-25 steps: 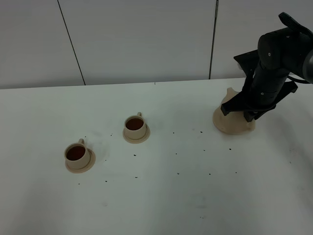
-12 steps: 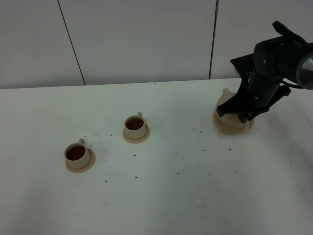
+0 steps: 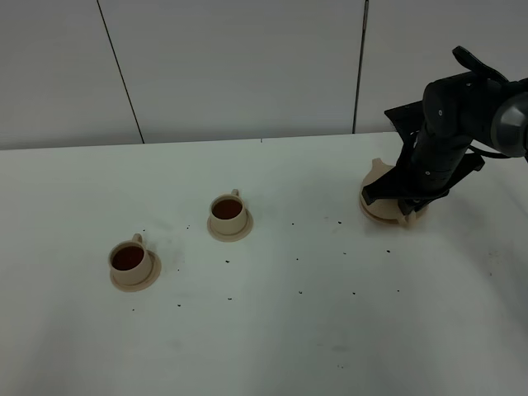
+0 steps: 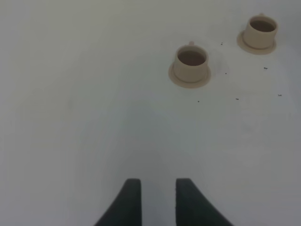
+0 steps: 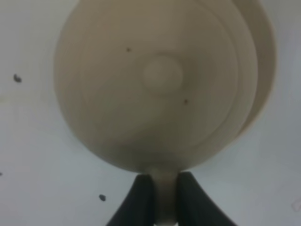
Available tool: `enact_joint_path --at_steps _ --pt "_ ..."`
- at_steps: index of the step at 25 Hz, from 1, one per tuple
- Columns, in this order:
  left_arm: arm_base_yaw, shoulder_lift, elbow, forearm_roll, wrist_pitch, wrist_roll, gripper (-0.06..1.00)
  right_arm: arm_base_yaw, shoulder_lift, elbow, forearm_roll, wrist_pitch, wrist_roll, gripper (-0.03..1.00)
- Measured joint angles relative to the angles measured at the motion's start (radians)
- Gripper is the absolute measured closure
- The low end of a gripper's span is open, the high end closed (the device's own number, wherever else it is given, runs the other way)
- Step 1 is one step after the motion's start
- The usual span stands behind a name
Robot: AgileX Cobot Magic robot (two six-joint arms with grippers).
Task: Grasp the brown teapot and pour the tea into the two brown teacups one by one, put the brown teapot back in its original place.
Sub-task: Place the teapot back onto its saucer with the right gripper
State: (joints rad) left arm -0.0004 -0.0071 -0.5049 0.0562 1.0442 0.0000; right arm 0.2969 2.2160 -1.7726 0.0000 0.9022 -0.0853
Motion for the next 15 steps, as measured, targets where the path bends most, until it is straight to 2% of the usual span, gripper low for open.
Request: enact_joint_path --at_steps 10,13,15 --pt "0.000 0.000 0.000 0.000 0.000 0.000 0.69 0.000 0.001 0.000 0.017 -0.011 -0.002 0.87" --pt "0.000 0.000 0.000 0.000 0.000 0.000 0.69 0.000 0.001 0.000 0.022 -0.010 -0.002 0.83" --pt "0.000 0.000 0.000 0.000 0.000 0.000 0.69 0.000 0.001 0.000 0.023 -0.008 -0.002 0.77"
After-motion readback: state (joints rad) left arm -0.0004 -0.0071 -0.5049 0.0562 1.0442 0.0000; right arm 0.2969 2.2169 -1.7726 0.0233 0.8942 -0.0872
